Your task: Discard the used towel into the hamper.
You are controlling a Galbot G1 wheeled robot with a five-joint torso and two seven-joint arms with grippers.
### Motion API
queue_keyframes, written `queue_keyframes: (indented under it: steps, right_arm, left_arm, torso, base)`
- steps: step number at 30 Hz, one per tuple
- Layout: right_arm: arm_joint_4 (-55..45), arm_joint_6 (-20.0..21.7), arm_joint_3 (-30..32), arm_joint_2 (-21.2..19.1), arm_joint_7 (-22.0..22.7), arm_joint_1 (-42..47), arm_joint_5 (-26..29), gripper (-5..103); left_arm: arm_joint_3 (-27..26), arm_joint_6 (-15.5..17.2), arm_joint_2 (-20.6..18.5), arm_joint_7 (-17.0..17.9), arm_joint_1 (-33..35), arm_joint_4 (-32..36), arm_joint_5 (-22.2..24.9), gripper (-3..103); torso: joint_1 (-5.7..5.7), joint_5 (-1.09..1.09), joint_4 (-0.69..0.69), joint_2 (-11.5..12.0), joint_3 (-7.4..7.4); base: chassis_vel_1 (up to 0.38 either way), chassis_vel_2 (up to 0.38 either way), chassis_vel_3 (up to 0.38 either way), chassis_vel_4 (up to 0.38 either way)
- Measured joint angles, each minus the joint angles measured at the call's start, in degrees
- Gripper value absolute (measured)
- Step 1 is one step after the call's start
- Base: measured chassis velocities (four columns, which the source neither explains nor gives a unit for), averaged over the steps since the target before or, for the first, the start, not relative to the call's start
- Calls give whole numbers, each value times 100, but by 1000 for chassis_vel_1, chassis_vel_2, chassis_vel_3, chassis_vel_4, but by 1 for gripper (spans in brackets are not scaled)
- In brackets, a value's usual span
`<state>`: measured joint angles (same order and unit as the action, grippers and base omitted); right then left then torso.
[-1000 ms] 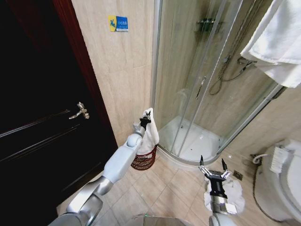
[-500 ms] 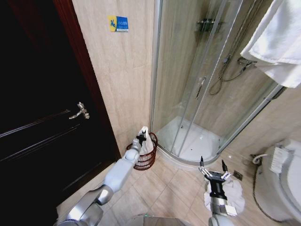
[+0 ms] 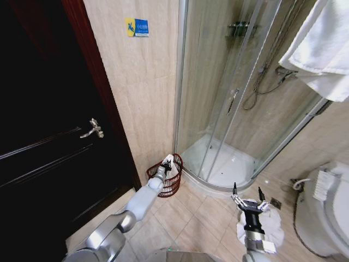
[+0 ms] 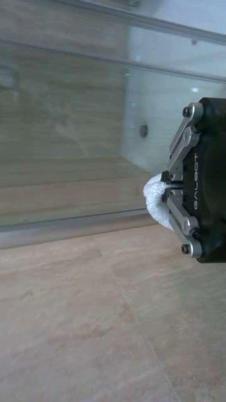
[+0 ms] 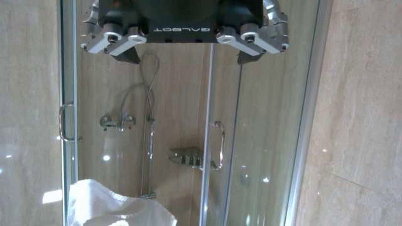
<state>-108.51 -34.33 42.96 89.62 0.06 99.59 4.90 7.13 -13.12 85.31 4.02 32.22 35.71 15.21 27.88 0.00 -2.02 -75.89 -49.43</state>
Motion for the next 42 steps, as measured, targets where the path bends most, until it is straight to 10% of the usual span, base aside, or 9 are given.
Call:
queue_keyframes:
  steps: [19, 42]
  right_arm:
    - [139, -65, -42, 176, -8, -29, -149, 100]
    - [89, -25, -65, 194, -3, -28, -190, 100]
  left_arm:
    - [94, 416, 431, 97, -519, -1251, -624, 4]
    - [36, 457, 398, 156, -325, -921, -611, 89]
  torso:
    - [0, 0, -1, 0, 0]
    - [0, 0, -1, 0, 0]
  base:
    - [0, 0, 0, 0]
    - [0, 0, 0, 0]
